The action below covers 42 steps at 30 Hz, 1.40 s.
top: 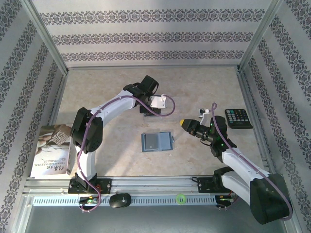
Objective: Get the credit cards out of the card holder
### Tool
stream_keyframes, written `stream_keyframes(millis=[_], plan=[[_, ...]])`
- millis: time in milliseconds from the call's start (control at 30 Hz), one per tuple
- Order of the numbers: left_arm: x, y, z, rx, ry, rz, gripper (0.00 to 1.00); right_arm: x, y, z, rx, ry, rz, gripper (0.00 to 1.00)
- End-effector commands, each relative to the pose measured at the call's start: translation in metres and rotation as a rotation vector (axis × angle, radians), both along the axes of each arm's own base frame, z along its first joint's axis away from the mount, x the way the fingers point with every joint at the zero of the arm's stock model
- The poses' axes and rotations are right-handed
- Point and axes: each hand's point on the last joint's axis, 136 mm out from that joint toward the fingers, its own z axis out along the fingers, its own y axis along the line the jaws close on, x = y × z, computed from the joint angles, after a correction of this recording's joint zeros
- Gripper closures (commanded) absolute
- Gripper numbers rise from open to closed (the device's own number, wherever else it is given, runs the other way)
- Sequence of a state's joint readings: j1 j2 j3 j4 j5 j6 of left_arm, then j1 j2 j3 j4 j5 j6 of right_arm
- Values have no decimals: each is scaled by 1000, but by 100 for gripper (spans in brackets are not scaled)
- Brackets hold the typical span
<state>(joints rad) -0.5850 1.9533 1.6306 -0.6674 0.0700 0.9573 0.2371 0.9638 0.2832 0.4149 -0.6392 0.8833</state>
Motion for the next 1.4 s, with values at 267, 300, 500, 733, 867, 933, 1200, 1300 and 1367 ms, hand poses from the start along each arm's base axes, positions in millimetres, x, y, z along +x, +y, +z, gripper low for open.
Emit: stream_keyframes(millis=[267,300,500,733,867,933,1200,1300,1367], plan=[[6,-8,189,-787,-342,387,54,-13,44,-7,-206,-58,188,54],[0,1,198,-877,-339,456,50,-16,52,-11,-242,-60,215,53],[-34,67,181,-1219,-150,848,44,-31,95,-36,-522,-99,374,51],[-77,102,100,-1200,72,1073,51,-39,130,-76,-871,-120,511,49],[-96,120,72,-1201,112,1184,50,-37,143,-84,-998,-142,547,49],[-102,126,64,-1206,107,1213,48,-36,144,-89,-1045,-135,554,49],[-112,131,41,-1148,158,1251,48,-43,152,-109,-1173,-130,613,49],[-113,132,36,-1148,174,1263,48,-47,154,-119,-1186,-114,638,48],[-113,130,35,-1150,186,1261,48,-50,155,-126,-1197,-106,654,48]])
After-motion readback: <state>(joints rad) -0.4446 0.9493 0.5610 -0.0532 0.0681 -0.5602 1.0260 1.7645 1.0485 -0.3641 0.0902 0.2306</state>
